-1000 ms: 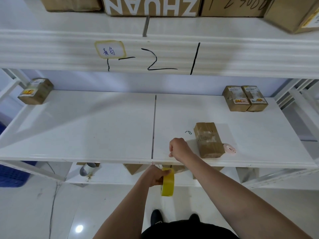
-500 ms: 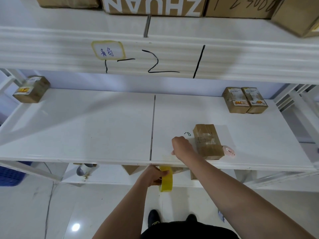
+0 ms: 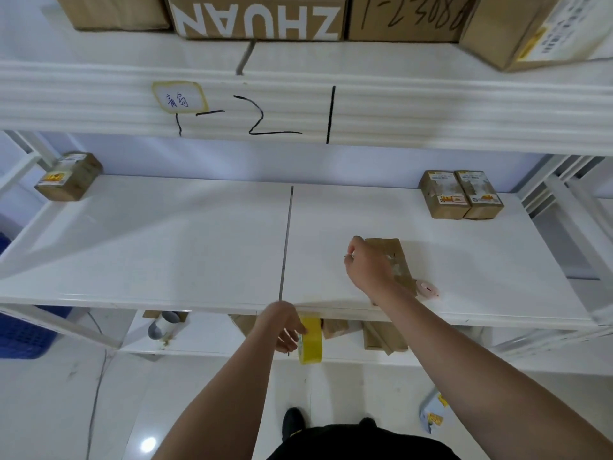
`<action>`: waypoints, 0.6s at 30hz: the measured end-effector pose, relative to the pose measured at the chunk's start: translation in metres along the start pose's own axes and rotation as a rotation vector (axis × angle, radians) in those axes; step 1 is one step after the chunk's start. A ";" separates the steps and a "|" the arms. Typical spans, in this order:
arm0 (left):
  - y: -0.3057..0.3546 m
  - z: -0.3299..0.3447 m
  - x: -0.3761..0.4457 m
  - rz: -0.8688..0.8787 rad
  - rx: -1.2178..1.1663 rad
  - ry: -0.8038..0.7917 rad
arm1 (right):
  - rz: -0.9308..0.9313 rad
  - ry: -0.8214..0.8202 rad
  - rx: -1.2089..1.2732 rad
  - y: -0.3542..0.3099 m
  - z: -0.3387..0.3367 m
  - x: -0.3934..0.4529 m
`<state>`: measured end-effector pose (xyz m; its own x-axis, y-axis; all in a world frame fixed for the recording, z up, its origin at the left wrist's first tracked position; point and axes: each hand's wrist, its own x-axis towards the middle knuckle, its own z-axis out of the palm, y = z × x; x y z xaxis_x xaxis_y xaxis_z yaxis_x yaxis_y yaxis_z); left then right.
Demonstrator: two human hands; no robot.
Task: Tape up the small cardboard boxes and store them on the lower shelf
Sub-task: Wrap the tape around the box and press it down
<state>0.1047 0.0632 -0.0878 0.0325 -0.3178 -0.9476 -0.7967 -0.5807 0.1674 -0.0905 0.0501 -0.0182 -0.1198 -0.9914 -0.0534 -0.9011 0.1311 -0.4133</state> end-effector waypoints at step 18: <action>0.123 0.041 -0.040 0.490 -0.630 0.082 | 0.401 -0.143 0.101 0.090 -0.023 -0.007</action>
<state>-0.0190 0.0349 -0.0401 -0.1691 -0.6857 -0.7079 -0.2418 -0.6675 0.7043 -0.1804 0.0694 -0.0340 -0.3865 -0.8534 -0.3498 -0.7487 0.5118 -0.4212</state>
